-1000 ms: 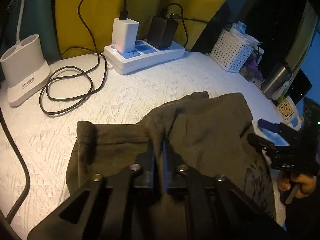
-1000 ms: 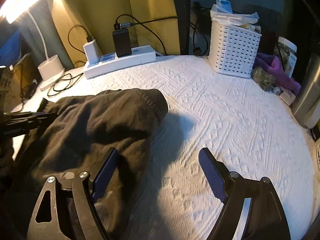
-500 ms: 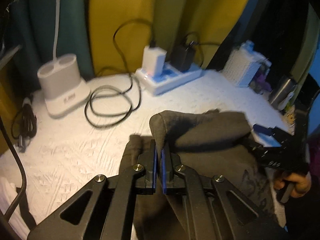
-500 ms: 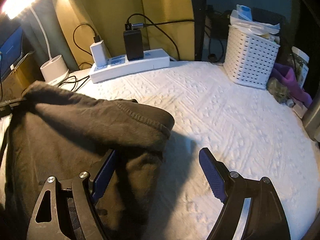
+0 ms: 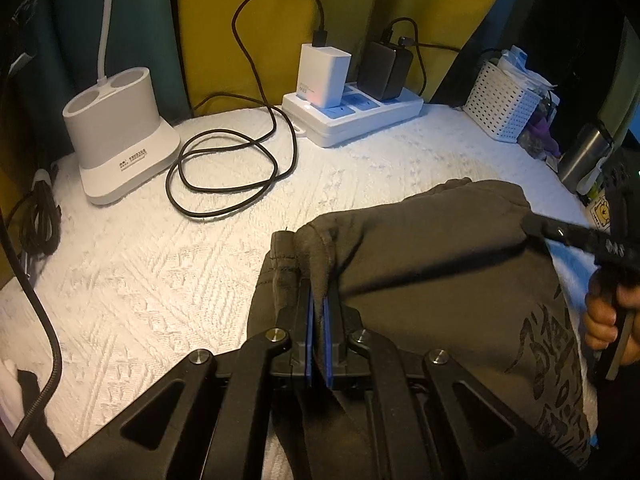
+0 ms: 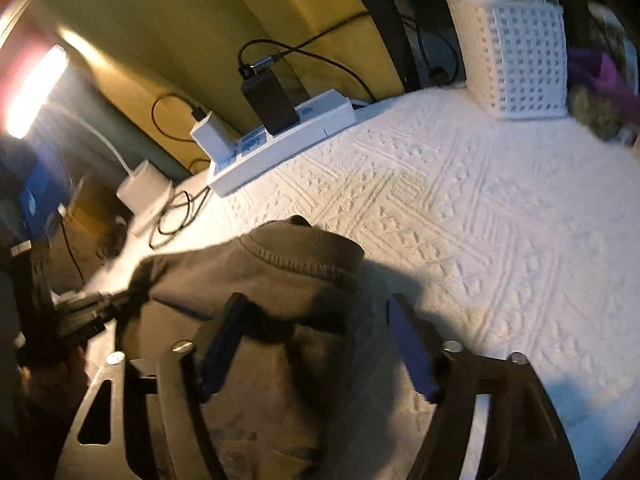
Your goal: Fold small clothes
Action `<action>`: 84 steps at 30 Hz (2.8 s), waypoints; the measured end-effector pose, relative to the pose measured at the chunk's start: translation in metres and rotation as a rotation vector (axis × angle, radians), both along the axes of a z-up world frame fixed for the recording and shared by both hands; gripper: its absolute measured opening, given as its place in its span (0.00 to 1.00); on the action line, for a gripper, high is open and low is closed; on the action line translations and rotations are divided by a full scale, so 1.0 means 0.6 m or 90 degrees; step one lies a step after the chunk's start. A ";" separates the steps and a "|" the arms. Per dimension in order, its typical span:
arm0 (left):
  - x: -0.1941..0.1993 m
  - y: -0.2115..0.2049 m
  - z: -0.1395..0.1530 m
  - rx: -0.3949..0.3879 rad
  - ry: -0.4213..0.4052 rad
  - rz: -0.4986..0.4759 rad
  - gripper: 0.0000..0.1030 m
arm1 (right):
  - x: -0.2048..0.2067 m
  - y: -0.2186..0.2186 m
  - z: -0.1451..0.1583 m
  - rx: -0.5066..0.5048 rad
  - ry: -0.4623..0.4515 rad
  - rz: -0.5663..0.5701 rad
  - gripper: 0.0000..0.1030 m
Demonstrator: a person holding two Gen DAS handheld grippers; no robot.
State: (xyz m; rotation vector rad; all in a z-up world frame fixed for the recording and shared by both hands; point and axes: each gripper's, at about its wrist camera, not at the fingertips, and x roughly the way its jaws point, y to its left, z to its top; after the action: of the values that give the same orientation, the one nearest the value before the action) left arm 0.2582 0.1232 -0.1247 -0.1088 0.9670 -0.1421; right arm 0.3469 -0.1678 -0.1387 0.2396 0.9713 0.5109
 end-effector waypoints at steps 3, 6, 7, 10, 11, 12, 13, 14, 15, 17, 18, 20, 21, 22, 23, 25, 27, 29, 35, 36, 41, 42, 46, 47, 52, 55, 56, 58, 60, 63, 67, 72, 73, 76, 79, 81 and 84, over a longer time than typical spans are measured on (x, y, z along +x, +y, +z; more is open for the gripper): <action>-0.003 0.002 -0.002 0.000 -0.001 -0.001 0.03 | 0.021 0.004 -0.017 0.026 0.032 -0.006 0.41; -0.005 0.004 0.000 -0.001 -0.006 -0.002 0.03 | 0.036 0.012 -0.020 0.038 0.032 -0.009 0.24; -0.005 0.004 0.001 -0.002 -0.008 -0.002 0.03 | 0.041 0.014 -0.020 0.038 0.031 -0.013 0.18; -0.007 0.006 0.009 0.000 -0.021 0.001 0.03 | 0.057 0.029 -0.018 0.017 0.010 -0.011 0.10; -0.007 0.007 0.012 0.004 -0.028 0.006 0.03 | 0.062 0.037 -0.017 0.006 0.002 -0.008 0.10; -0.006 0.009 0.012 0.008 -0.031 0.009 0.03 | 0.066 0.042 -0.016 -0.003 -0.004 -0.006 0.10; -0.003 0.012 0.009 0.011 -0.029 0.016 0.03 | 0.070 0.047 -0.015 -0.012 -0.011 -0.004 0.10; -0.001 0.016 0.004 0.009 -0.024 0.021 0.03 | 0.076 0.055 -0.017 -0.022 -0.016 0.000 0.10; 0.002 0.020 -0.003 0.002 -0.016 0.027 0.03 | 0.079 0.060 -0.018 -0.029 -0.018 0.003 0.10; 0.002 0.021 -0.006 0.001 -0.015 0.029 0.03 | 0.081 0.071 -0.020 -0.057 -0.030 0.008 0.10; 0.001 0.022 -0.004 0.002 -0.015 0.032 0.04 | 0.081 0.076 -0.020 -0.072 -0.036 0.012 0.10; 0.000 0.026 0.002 0.002 -0.012 0.047 0.09 | 0.078 0.079 -0.019 -0.098 -0.045 0.017 0.11; -0.001 0.028 0.005 -0.002 -0.009 0.050 0.09 | 0.076 0.080 -0.020 -0.112 -0.047 0.018 0.19; -0.004 0.030 0.010 -0.005 -0.009 0.055 0.09 | 0.074 0.081 -0.020 -0.129 -0.050 0.018 0.22; -0.009 0.032 0.017 -0.006 -0.015 0.057 0.09 | 0.069 0.083 -0.018 -0.153 -0.060 0.021 0.25; -0.021 0.031 0.030 0.002 -0.025 0.060 0.10 | 0.062 0.086 -0.017 -0.199 -0.076 0.013 0.47; -0.040 0.031 0.044 0.002 -0.035 0.063 0.10 | 0.054 0.079 -0.015 -0.237 -0.089 -0.012 0.64; -0.063 0.031 0.054 -0.003 -0.038 0.065 0.10 | 0.046 0.064 -0.013 -0.230 -0.087 -0.023 0.65; -0.137 0.011 0.060 -0.042 -0.032 0.039 0.45 | -0.003 0.032 0.004 -0.226 -0.094 -0.036 0.65; -0.147 0.006 0.059 -0.046 -0.029 0.035 0.45 | -0.014 0.029 0.006 -0.224 -0.094 -0.036 0.65; -0.202 -0.028 0.047 -0.055 -0.013 0.004 0.45 | -0.072 0.021 0.011 -0.217 -0.093 -0.030 0.65; -0.211 -0.033 0.046 -0.058 -0.013 -0.001 0.45 | -0.083 0.019 0.012 -0.215 -0.093 -0.029 0.65; -0.250 -0.049 0.035 -0.063 -0.005 -0.017 0.45 | -0.132 0.020 0.016 -0.207 -0.096 -0.017 0.65; -0.261 -0.054 0.033 -0.060 -0.003 -0.020 0.45 | -0.145 0.023 0.016 -0.205 -0.097 -0.012 0.65; -0.294 -0.073 0.027 -0.052 -0.006 -0.035 0.45 | -0.200 0.030 0.011 -0.201 -0.096 0.009 0.65; -0.305 -0.082 0.019 -0.051 -0.003 -0.037 0.45 | -0.237 0.033 0.002 -0.200 -0.088 0.024 0.65; -0.309 -0.085 0.016 -0.048 -0.005 -0.038 0.45 | -0.247 0.033 -0.001 -0.199 -0.087 0.027 0.65; -0.316 -0.092 0.013 -0.033 -0.013 -0.045 0.38 | -0.262 0.031 -0.004 -0.196 -0.083 0.026 0.65; -0.320 -0.098 0.010 -0.028 -0.014 -0.053 0.24 | -0.280 0.029 -0.007 -0.192 -0.080 0.025 0.65; -0.327 -0.100 0.013 -0.021 -0.025 -0.057 0.10 | -0.313 0.028 -0.010 -0.188 -0.087 0.035 0.65; -0.338 -0.101 0.030 -0.011 -0.045 -0.048 0.06 | -0.345 0.023 -0.020 -0.150 -0.075 0.056 0.60; -0.354 -0.087 0.052 -0.020 -0.062 -0.034 0.06 | -0.365 0.027 -0.019 -0.143 -0.082 0.063 0.19; -0.357 -0.085 0.053 -0.019 -0.063 -0.035 0.06 | -0.368 0.027 -0.016 -0.142 -0.085 0.066 0.16; -0.358 -0.083 0.039 -0.016 -0.051 -0.036 0.06 | -0.380 0.029 -0.010 -0.151 -0.097 0.075 0.13; -0.356 -0.084 0.010 -0.017 -0.022 -0.046 0.07 | -0.388 0.029 -0.016 -0.167 -0.100 0.071 0.13; -0.360 -0.082 0.007 -0.019 -0.016 -0.050 0.09 | -0.395 0.027 -0.018 -0.174 -0.102 0.061 0.13; -0.368 -0.073 0.015 -0.022 -0.015 -0.048 0.15 | -0.406 0.022 -0.018 -0.179 -0.096 0.048 0.17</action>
State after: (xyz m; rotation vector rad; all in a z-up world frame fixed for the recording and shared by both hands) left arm 0.0371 0.0791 -0.1158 -0.1021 0.9456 -0.2299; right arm 0.1031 -0.1543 -0.1494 -0.0883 0.8953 0.4484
